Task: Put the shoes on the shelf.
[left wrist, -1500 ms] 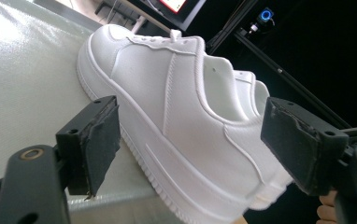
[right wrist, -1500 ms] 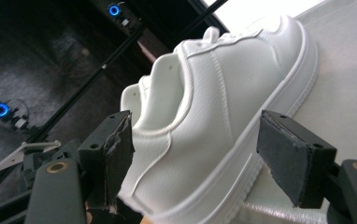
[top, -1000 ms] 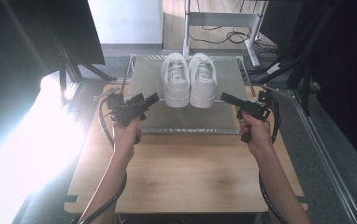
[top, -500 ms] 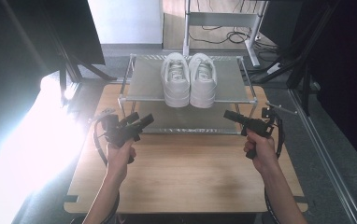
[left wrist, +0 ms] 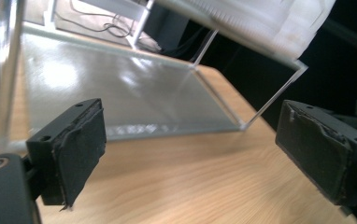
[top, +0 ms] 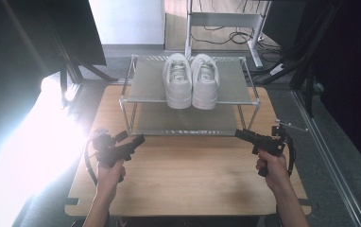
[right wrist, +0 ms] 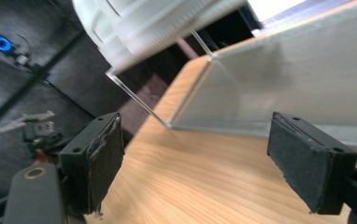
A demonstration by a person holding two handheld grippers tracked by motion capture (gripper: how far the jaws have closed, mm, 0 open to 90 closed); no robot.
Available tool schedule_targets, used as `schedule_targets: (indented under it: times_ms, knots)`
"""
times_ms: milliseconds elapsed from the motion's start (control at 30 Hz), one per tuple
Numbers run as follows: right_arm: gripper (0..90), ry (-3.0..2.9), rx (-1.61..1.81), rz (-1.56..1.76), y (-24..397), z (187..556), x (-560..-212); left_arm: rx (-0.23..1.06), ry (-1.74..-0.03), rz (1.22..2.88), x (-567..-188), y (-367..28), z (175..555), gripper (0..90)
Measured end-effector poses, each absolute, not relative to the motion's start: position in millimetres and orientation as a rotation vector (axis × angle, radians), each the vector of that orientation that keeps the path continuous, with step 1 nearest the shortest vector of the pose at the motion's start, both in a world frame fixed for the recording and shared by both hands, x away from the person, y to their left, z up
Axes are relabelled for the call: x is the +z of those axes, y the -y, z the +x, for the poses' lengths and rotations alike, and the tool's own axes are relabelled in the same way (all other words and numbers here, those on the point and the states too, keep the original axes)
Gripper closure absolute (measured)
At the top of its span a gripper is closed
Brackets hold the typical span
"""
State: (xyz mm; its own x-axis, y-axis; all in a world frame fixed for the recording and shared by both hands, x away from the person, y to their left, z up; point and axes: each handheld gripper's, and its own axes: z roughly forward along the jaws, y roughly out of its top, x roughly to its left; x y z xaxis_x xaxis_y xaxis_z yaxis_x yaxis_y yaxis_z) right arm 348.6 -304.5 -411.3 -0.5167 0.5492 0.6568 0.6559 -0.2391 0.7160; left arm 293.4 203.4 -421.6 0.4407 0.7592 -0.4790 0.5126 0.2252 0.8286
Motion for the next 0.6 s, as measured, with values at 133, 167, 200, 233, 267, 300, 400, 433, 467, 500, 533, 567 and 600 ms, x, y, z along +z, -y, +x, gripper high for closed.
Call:
schedule_targets:
  times_ms: [133, 167, 200, 233, 267, 300, 400, 433, 467, 500, 533, 567, 600]
  knots:
    - [16.8, 1.942, -1.84, -1.523, 310.8, 340.9, -420.1, 0.267, -1.232, 1.463, -431.8, -206.2, 285.6, 5.8]
    - [16.6, 1.964, -1.834, -1.53, 311.7, 339.1, -422.9, 0.274, -1.238, 1.469, -434.6, -206.8, 283.9, 5.6]
    - [16.0, 1.987, -1.812, -1.538, 312.7, 336.9, -425.2, 0.278, -1.242, 1.479, -437.5, -207.3, 282.4, 5.3]
    - [15.8, 2.011, -1.802, -1.544, 313.3, 335.1, -428.3, 0.287, -1.248, 1.492, -440.2, -207.5, 280.8, 5.0]
    - [15.7, 2.032, -1.78, -1.55, 313.9, 332.9, -430.7, 0.299, -1.255, 1.507, -443.0, -207.6, 279.3, 4.9]
    - [15.4, 2.063, -1.767, -1.555, 314.4, 331.3, -433.8, 0.308, -1.259, 1.52, -445.9, -207.4, 278.0, 4.6]
    - [14.6, 2.133, -1.718, -1.577, 314.6, 327.1, -442.5, 0.333, -1.275, 1.556, -454.6, -206.2, 273.8, 4.1]
    - [14.1, 2.162, -1.697, -1.582, 314.7, 326.3, -445.3, 0.337, -1.278, 1.569, -457.7, -205.4, 272.4, 3.7]
    - [13.9, 2.191, -1.675, -1.588, 314.5, 325.7, -448.0, 0.345, -1.282, 1.582, -460.9, -204.3, 271.1, 3.0]
    - [13.3, 2.24, -1.634, -1.603, 314.8, 323.8, -452.8, 0.351, -1.284, 1.601, -464.1, -203.5, 269.9, 2.3]
    - [13.3, 2.24, -1.634, -1.603, 314.8, 323.8, -452.8, 0.358, -1.286, 1.617, -467.5, -202.3, 268.9, 2.3]
    - [12.5, 2.262, -1.618, -1.614, 314.6, 323.0, -455.4, 0.366, -1.291, 1.635, -470.7, -201.1, 268.1, 2.1]
    - [11.9, 2.286, -1.6, -1.62, 314.3, 322.3, -458.0, 0.369, -1.293, 1.653, -473.8, -200.1, 267.4, 1.8]
